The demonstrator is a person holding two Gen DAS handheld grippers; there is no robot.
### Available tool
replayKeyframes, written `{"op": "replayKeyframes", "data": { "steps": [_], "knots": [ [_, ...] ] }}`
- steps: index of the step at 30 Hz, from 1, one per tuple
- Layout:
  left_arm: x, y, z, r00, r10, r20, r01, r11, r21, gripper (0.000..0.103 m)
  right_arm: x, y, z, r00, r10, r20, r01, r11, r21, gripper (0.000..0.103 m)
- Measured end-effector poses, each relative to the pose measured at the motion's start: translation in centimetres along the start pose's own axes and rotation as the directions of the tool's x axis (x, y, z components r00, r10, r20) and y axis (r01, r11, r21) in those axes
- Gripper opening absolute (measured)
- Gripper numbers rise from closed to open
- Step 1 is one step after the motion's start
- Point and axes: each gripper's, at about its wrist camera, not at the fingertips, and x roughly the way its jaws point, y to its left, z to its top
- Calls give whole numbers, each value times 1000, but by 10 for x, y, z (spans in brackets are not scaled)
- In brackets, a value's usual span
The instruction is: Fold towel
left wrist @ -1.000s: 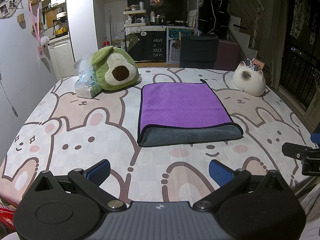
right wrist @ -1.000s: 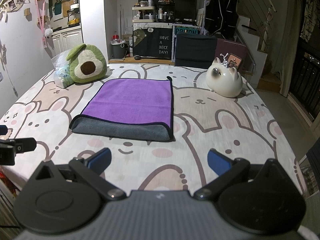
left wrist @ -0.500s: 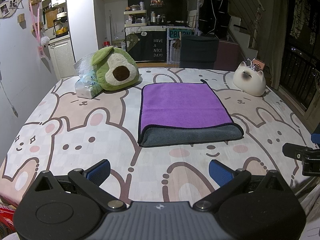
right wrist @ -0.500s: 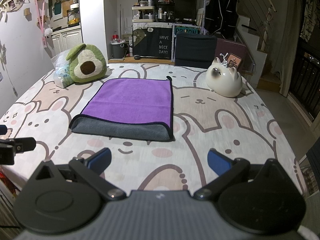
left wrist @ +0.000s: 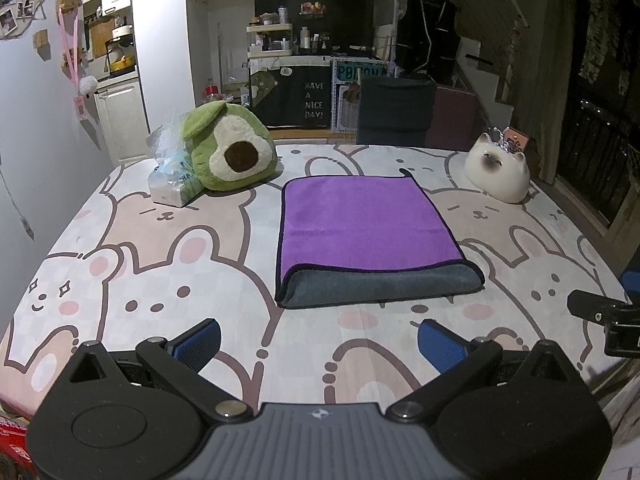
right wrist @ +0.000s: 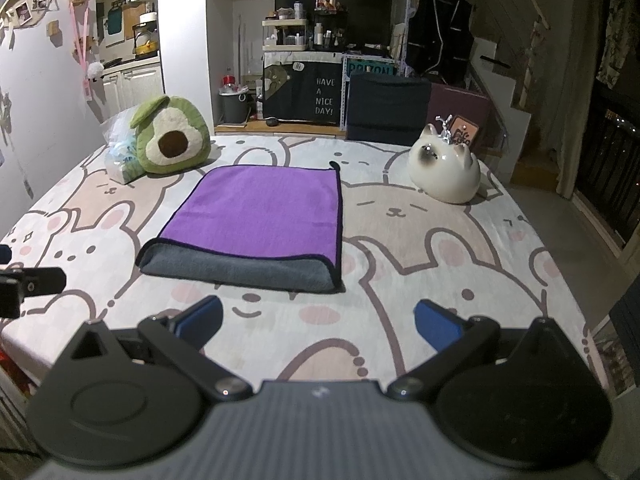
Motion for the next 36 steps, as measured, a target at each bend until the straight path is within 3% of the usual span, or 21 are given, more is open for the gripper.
{"op": "replayKeyframes", "data": {
  "steps": [9, 19, 36],
  "knots": [
    [5, 4, 12, 1000, 11, -10, -11, 1000, 12, 103, 4, -7, 17, 1000, -8, 19, 8, 1000, -22, 103],
    [31, 19, 23, 998, 38, -46, -36, 999, 38, 103, 29, -8, 31, 1000, 18, -17, -20, 995, -98, 103],
    [93, 25, 20, 999, -38, -32, 40, 996, 78, 103, 94, -29, 31, 998, 39, -56, -44, 995, -91, 103]
  ]
}}
